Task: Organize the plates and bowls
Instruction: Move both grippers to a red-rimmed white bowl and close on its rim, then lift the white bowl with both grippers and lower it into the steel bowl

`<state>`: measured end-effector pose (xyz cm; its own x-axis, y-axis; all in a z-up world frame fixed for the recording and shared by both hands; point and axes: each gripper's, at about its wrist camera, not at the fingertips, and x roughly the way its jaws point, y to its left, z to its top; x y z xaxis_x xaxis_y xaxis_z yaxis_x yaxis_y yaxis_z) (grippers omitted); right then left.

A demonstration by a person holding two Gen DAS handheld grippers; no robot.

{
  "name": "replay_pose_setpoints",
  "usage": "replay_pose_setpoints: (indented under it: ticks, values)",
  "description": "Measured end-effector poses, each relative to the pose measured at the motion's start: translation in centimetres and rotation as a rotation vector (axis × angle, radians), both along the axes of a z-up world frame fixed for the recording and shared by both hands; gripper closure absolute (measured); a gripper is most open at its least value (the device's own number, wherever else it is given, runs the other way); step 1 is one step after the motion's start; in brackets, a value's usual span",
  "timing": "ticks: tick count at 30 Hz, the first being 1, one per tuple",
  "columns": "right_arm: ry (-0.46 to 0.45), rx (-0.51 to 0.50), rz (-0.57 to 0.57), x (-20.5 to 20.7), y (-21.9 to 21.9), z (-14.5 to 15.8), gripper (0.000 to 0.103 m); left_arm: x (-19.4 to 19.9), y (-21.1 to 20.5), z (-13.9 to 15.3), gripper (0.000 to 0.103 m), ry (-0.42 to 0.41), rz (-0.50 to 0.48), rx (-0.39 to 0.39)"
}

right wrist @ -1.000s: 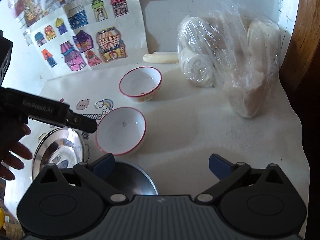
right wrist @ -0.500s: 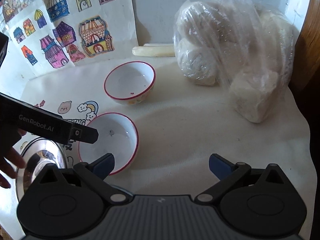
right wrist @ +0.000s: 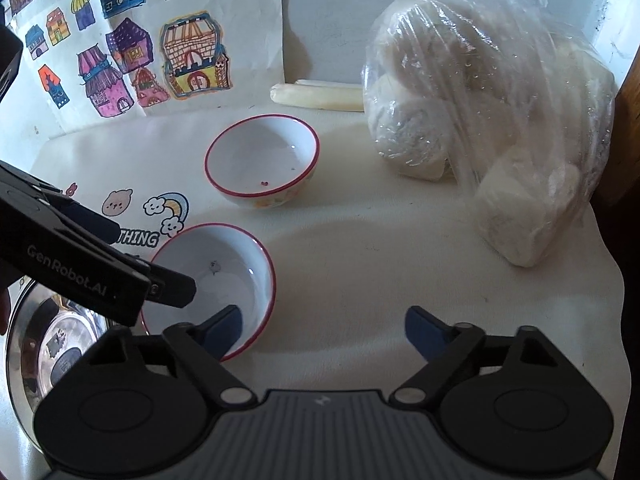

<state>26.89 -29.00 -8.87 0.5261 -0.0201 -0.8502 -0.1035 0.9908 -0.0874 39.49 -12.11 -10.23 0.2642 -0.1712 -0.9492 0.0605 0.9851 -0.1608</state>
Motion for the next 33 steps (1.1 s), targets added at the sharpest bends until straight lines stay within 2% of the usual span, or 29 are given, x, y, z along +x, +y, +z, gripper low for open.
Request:
replay_pose_setpoints:
  ticks: [5,8,11,13,17,19,22,24,27,33]
  values:
    - [0.021,0.023,0.008,0.0,0.1,-0.2,0.029,0.1,-0.1,0.0,0.011,-0.007,0.004,0.006]
    - [0.039,0.052,0.009,0.2,0.2,-0.2,0.040,0.0,0.2,0.0,0.014,0.003,0.023,-0.016]
    - [0.056,0.072,0.010,0.5,0.5,-0.3,0.051,0.0,0.1,0.0,0.027,0.009,0.030,-0.039]
    - [0.065,0.089,0.008,0.7,0.6,-0.4,0.057,0.0,0.1,0.0,0.029,0.011,0.035,-0.054]
    - [0.081,0.131,-0.012,1.1,0.6,-0.6,0.069,-0.2,0.1,-0.1,0.050,0.031,0.054,-0.092]
    - [0.083,0.141,-0.014,1.0,0.7,-0.6,0.074,-0.3,0.1,-0.2,0.055,0.036,0.065,-0.102]
    - [0.084,0.148,-0.006,1.0,0.9,-0.7,0.083,-0.5,0.1,-0.2,0.069,0.048,0.081,-0.124]
    - [0.086,0.160,-0.005,1.0,1.0,-0.7,0.089,-0.6,0.2,-0.4,0.082,0.063,0.097,-0.141]
    - [0.088,0.171,-0.011,1.1,1.0,-0.8,0.090,-0.8,0.2,-0.4,0.093,0.073,0.122,-0.175]
    - [0.097,0.200,-0.049,1.4,0.6,-0.8,0.094,-1.5,-0.1,0.0,0.093,0.076,0.186,-0.174]
